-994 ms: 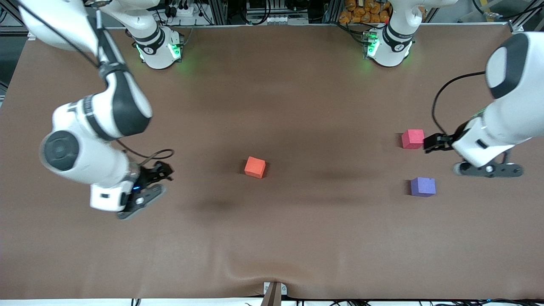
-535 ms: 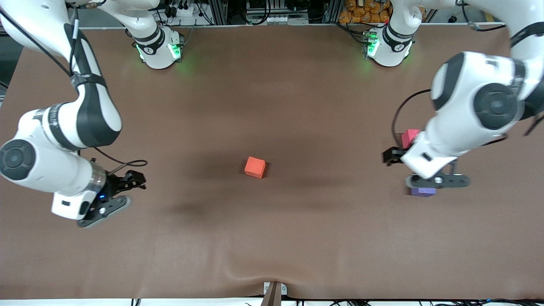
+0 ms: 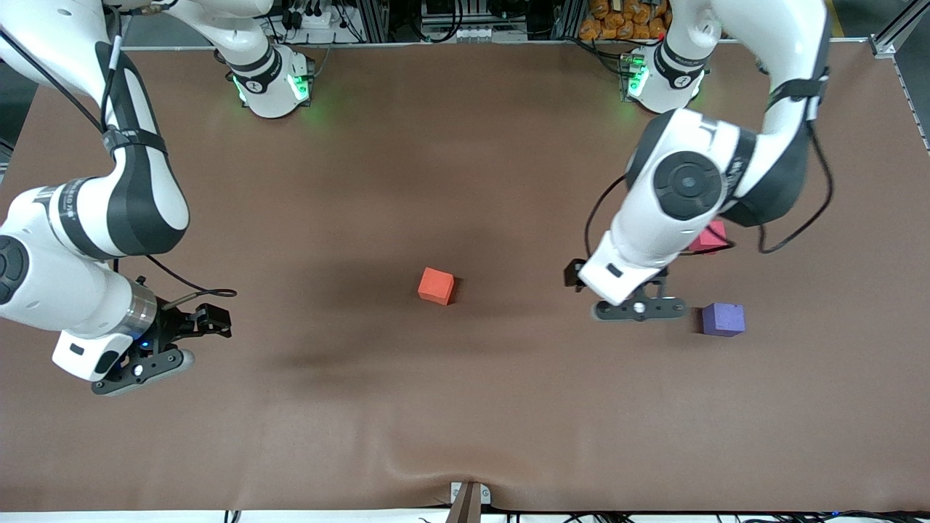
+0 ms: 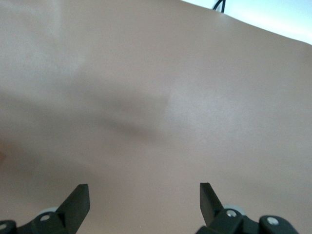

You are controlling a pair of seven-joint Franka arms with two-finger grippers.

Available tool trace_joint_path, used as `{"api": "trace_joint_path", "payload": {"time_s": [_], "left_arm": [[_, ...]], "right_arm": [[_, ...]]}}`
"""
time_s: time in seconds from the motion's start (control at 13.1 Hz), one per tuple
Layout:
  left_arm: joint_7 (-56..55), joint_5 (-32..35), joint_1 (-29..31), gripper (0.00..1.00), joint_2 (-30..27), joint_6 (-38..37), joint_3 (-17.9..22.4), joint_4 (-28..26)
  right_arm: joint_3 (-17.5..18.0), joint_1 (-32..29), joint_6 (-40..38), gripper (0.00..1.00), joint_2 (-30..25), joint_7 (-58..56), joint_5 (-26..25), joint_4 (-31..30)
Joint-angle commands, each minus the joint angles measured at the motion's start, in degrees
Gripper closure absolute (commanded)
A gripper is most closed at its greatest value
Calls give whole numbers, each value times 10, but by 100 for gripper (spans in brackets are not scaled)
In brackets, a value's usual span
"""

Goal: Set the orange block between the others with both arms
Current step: 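Withdraw the right gripper while the left gripper reaches the orange cube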

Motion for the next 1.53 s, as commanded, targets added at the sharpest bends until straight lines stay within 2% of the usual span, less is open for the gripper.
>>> {"api": "trace_joint_path", "payload": {"time_s": [0.0, 0.31, 0.46, 0.61, 0.84, 1.07, 1.38, 1.45], "left_arm": [[-10, -28, -22, 0, 31, 40, 2, 22], [-65, -32, -56, 0, 61, 83, 3, 28], [-87, -33, -65, 0, 86, 83, 3, 57], [-105, -32, -77, 0, 104, 85, 3, 73], [-125, -32, -91, 0, 122, 120, 6, 74], [-138, -32, -97, 0, 154, 185, 3, 75], [-173, -32, -116, 0, 182, 233, 3, 77], [-209, -32, -139, 0, 197, 255, 8, 77]], "right_arm": [[6, -22, 0, 0, -11, 7, 7, 11], [6, -26, 3, 0, -11, 8, 11, 13], [-10, -14, 2, 0, -14, 13, 12, 12], [-42, 18, 4, 0, -31, 68, 16, 6], [-62, 68, 5, 0, -67, 215, 11, -36], [-63, 87, 13, 0, -96, 260, 8, -78], [-62, 83, 6, 0, -95, 261, 11, -76], [-61, 82, 6, 0, -95, 261, 11, -76]]}}
